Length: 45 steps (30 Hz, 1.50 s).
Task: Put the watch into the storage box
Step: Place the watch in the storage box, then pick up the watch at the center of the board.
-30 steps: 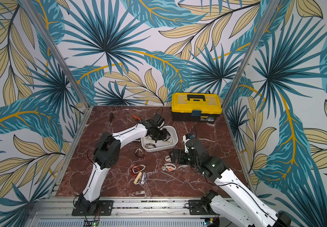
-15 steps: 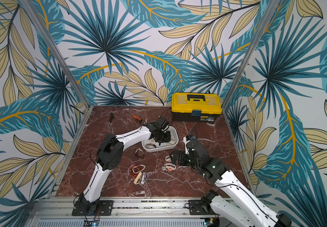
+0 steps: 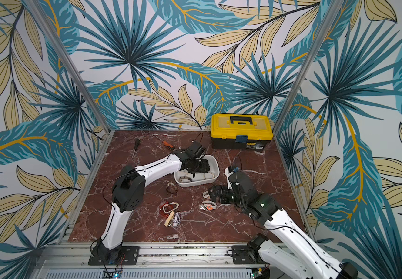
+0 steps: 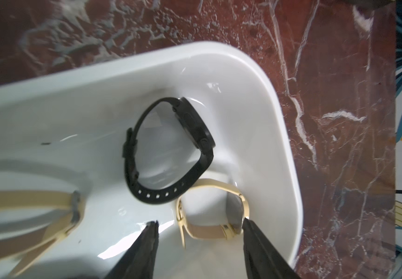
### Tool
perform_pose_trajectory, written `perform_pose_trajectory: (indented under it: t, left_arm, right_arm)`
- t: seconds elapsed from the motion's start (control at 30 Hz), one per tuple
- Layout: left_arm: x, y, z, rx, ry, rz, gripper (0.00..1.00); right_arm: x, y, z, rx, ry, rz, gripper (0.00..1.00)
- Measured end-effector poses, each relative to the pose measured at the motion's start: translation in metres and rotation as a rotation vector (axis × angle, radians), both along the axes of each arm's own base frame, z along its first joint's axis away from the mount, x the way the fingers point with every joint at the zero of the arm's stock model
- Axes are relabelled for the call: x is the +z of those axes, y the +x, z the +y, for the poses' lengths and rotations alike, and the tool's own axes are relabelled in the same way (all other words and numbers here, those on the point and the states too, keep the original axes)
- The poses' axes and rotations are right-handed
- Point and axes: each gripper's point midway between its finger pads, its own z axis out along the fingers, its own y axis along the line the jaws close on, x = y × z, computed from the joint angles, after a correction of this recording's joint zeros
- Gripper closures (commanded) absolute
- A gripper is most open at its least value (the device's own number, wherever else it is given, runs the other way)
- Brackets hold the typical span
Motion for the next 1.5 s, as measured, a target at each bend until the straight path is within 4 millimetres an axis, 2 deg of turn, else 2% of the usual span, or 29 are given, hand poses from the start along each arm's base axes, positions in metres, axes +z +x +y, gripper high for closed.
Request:
perform_pose_trajectory:
  t: [0.23,0.33,0.4,0.5,0.57,0.63,0.8,0.97,1.17,1.3,1.5]
  left_arm:
    - [0.081,-0.012,0.023,0.007,-0.045,-0.141,0.32]
    - [0.119,-0.028,0.031,-0.048,-0.065,-0.239,0.29]
    - [0.139,-0.053,0.034,-0.124,-0.068,-0.313,0.25]
    - [0.159,-0.097,0.037,-0.246,-0.069,-0.398,0.21]
    - [0.168,-0.128,0.046,-0.306,-0.077,-0.437,0.11]
    - [0.173,-0.152,0.063,-0.329,-0.085,-0.463,0.0]
    - [0.179,-0.199,0.108,-0.339,-0.107,-0.539,0.0]
    - [0.172,-0.231,0.131,-0.35,-0.106,-0.565,0.0]
    - [0.165,-0.237,0.148,-0.32,-0.072,-0.576,0.0]
    - [0.168,-0.236,0.151,-0.313,-0.073,-0.589,0.0]
    - [0.16,-0.237,0.152,-0.324,-0.052,-0.588,0.0]
  right_arm:
    - [-0.001,0.001,0.0,-0.007,0.005,0.006,0.0]
    - [-0.006,0.002,0.001,-0.01,-0.004,0.025,0.0]
    - [-0.013,0.001,0.003,-0.001,-0.008,0.044,0.0]
    - [-0.026,0.0,0.007,0.026,-0.029,0.084,0.01]
    - [-0.035,0.0,0.01,0.045,-0.044,0.114,0.03]
    - [-0.046,-0.001,0.014,0.06,-0.06,0.158,0.07]
    - [-0.076,-0.004,0.015,0.03,-0.082,0.276,0.13]
    - [-0.094,-0.002,0.01,-0.104,-0.059,0.347,0.12]
    - [-0.104,0.011,0.004,-0.272,-0.021,0.353,0.13]
    - [-0.111,0.021,0.001,-0.345,-0.037,0.35,0.15]
    - [-0.127,0.031,-0.002,-0.412,-0.075,0.369,0.22]
